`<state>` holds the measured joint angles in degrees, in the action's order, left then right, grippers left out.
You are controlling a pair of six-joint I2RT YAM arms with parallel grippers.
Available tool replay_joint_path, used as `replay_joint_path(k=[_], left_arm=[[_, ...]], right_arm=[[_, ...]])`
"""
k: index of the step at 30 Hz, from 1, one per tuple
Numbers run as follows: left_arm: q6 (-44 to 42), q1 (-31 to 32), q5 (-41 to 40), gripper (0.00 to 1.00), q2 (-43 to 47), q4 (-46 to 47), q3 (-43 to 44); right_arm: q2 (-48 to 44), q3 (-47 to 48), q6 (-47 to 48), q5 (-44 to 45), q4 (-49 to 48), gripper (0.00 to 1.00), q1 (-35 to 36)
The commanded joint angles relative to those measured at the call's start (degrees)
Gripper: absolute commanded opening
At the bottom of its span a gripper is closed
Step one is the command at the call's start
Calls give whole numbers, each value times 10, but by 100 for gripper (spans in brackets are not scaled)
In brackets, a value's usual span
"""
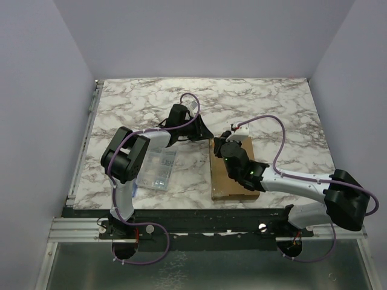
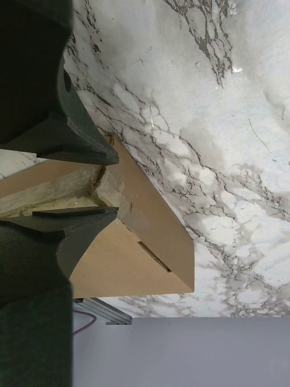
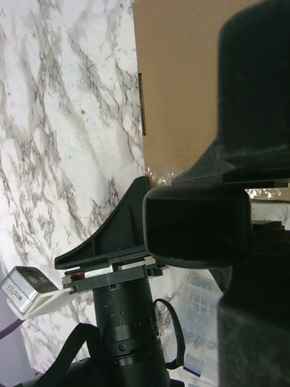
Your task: Unpack the express box
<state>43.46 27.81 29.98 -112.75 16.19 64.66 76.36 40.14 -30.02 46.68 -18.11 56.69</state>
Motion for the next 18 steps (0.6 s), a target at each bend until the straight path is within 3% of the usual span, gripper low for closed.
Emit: replay_joint_path(k=[1, 18], left_arm=[[-8, -3, -28, 39, -13, -9, -12], [-8, -4, -30, 38, -16, -9, -11]], right_arm=[[-28, 6, -4, 11, 33, 1, 6], [-35, -12, -32, -2, 48, 1, 10]])
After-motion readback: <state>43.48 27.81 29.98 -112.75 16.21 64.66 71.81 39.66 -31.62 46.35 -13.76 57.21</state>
